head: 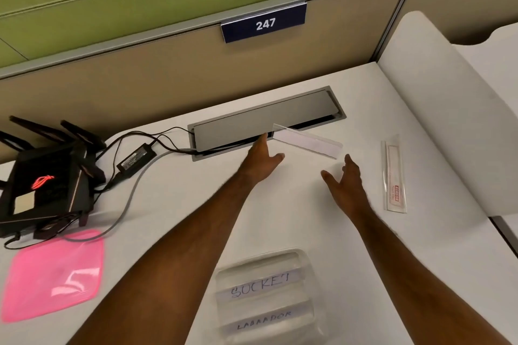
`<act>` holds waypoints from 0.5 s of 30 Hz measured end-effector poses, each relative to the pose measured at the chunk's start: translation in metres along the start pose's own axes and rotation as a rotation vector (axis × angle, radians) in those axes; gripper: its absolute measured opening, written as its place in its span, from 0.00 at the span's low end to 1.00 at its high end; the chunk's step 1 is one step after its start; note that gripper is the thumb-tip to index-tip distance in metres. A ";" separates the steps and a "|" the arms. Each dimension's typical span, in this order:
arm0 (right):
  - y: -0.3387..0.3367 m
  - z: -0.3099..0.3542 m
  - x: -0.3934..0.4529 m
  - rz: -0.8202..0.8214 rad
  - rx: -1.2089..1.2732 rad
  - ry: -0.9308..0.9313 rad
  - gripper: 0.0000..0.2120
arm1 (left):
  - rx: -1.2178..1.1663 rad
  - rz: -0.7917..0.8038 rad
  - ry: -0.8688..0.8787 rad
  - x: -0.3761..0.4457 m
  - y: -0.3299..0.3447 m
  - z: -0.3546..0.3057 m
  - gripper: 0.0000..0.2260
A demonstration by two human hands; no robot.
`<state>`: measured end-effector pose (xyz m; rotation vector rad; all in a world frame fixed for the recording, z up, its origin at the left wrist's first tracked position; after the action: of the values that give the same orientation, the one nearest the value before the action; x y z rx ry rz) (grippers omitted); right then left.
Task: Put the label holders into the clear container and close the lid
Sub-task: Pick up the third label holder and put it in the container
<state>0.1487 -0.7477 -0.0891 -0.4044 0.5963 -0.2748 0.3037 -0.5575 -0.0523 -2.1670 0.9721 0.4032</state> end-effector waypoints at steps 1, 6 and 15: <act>0.001 0.001 0.003 -0.003 -0.001 0.006 0.42 | 0.034 -0.005 0.006 0.005 -0.003 -0.002 0.37; 0.004 0.003 0.012 -0.007 -0.016 0.017 0.40 | 0.097 -0.001 -0.011 0.028 -0.013 -0.008 0.36; 0.005 0.001 0.019 -0.011 0.008 -0.005 0.38 | 0.046 0.007 0.007 0.046 -0.005 -0.004 0.37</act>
<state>0.1655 -0.7497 -0.0996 -0.4004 0.5882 -0.2869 0.3378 -0.5820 -0.0718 -2.1261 0.9838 0.3731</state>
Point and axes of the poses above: each hand's wrist, its own x-axis towards the middle knuckle, its own y-axis out of the palm, z = x × y, the point moved 2 cm from there along x, towards the middle knuckle, and after that the axes turned 15 degrees about z, right-handed, at the moved point
